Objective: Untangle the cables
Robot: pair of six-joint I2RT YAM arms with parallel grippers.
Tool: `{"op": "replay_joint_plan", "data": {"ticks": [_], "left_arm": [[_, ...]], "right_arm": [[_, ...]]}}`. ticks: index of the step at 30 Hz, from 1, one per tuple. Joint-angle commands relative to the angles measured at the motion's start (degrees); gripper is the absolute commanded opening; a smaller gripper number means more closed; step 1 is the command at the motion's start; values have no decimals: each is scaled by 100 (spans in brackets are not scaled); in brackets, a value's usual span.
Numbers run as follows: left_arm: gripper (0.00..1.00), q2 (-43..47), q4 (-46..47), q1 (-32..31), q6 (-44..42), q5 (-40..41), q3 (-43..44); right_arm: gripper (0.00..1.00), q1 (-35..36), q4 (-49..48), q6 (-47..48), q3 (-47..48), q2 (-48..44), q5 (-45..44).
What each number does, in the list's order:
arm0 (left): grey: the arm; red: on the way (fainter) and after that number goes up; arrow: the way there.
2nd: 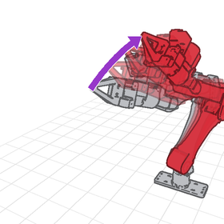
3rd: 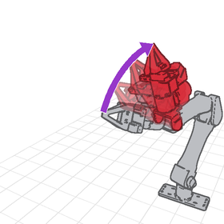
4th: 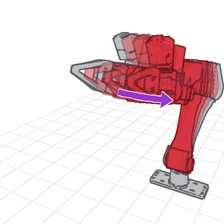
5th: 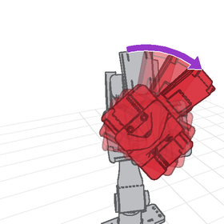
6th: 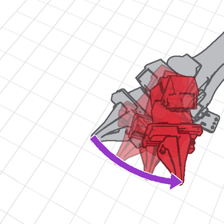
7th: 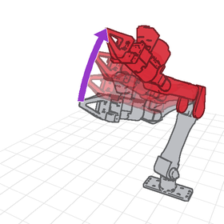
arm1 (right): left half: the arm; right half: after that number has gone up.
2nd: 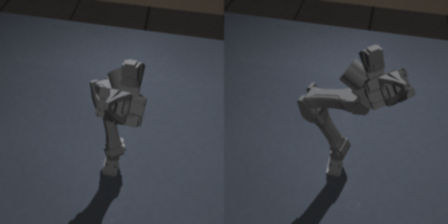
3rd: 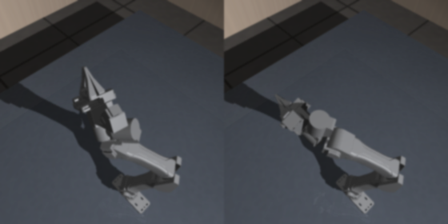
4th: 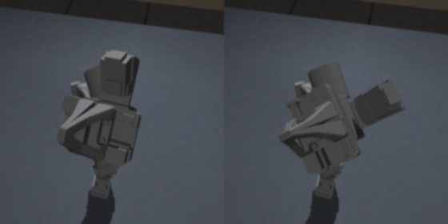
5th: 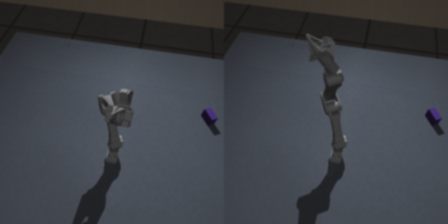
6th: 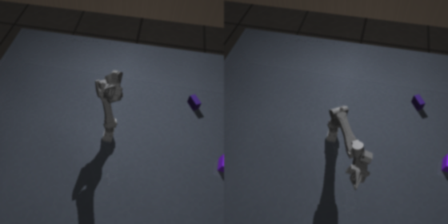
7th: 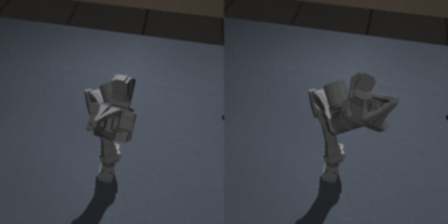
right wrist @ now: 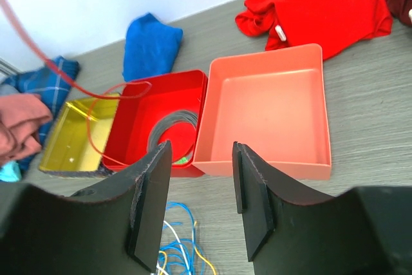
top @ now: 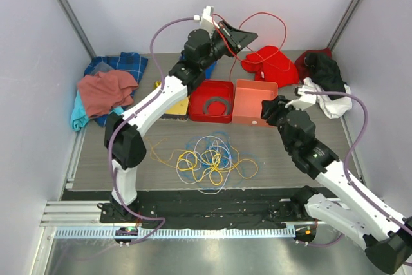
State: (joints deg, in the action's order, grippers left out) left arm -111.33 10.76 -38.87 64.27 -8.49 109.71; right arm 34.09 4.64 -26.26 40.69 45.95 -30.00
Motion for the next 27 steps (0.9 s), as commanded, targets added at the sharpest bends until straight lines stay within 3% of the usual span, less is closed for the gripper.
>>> {"op": "replay_joint_plan", "data": {"ticks": [1,5,19,22,27], "left_arm": [[0,-354,937,-67,798,-575,452],[0,-486,761,-138,675,-557,552],[0,-671,1807,186,1229,-803,-1223],[0,-417,1071,397,738,-655,-1531],[0,-223,-696,512,-763,-92,-1163]], "right_arm": [[50,28,97,-125,36,-490,-190],[50,28,265,-81,106,-623,-261],[50,28,573,86,18,-939,-437],[50,37,590,112,9,-983,-446],[50,28,573,86,-34,-922,-419]]}}
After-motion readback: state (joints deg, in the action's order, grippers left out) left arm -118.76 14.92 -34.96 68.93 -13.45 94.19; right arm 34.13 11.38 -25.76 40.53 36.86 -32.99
